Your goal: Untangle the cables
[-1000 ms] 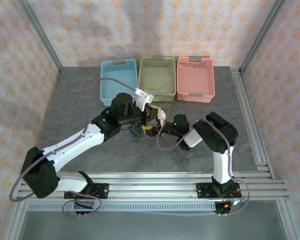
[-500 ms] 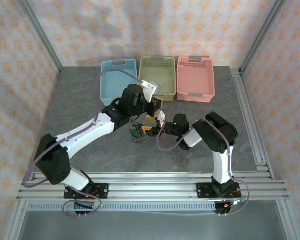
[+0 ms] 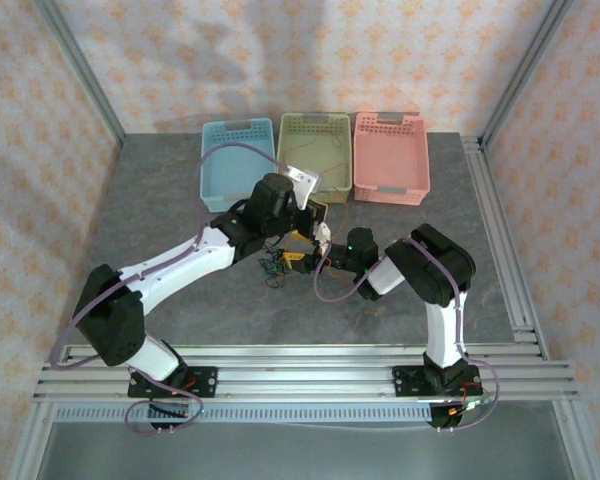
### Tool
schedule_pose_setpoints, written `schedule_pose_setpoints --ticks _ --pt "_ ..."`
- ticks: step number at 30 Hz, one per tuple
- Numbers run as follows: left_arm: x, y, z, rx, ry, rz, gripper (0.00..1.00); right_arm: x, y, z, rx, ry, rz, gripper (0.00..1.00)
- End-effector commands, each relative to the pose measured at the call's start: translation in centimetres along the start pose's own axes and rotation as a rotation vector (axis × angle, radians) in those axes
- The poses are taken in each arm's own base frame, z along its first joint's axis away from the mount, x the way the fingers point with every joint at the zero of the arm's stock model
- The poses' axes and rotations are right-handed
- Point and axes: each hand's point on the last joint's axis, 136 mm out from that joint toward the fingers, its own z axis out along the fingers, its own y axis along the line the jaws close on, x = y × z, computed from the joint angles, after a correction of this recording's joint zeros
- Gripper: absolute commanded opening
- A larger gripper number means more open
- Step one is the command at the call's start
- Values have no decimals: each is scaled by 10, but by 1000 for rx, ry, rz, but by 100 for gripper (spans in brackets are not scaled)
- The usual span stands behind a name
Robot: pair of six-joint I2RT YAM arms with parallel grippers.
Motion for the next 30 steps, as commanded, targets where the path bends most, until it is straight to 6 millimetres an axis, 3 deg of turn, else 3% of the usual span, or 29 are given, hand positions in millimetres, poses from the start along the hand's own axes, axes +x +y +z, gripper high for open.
schedule_pose_setpoints --ticks 1,6,10,16,21,24,25,27,28,30 --pt "-27 37 -1 -241 -41 -4 0 -12 7 4 -45 -47 -46 64" --pt "-36 43 12 -286 -22 24 0 -12 9 4 -52 -47 -48 65" --pt "-31 33 20 -219 -11 1 0 -11 8 5 -45 -46 -43 67" --pt "-20 11 17 -74 -31 -43 0 -12 5 5 -38 -47 -40 66" --pt "-9 3 20 -35 -11 -54 0 -12 6 5 -38 -48 -35 50" --pt "-11 7 16 -61 -16 -52 0 -13 4 5 -32 -48 -23 31" --pt "-13 7 14 -66 -16 -49 4 -13 3 6 -25 -49 -18 22" --pt "-14 7 11 -74 -2 -37 41 -14 1 6 -15 -51 -11 5" --pt "-12 9 9 -91 14 -26 54 -15 0 6 -10 -52 -9 0" --pt "-11 25 2 -180 30 -18 70 -15 -4 6 15 -52 -3 0"
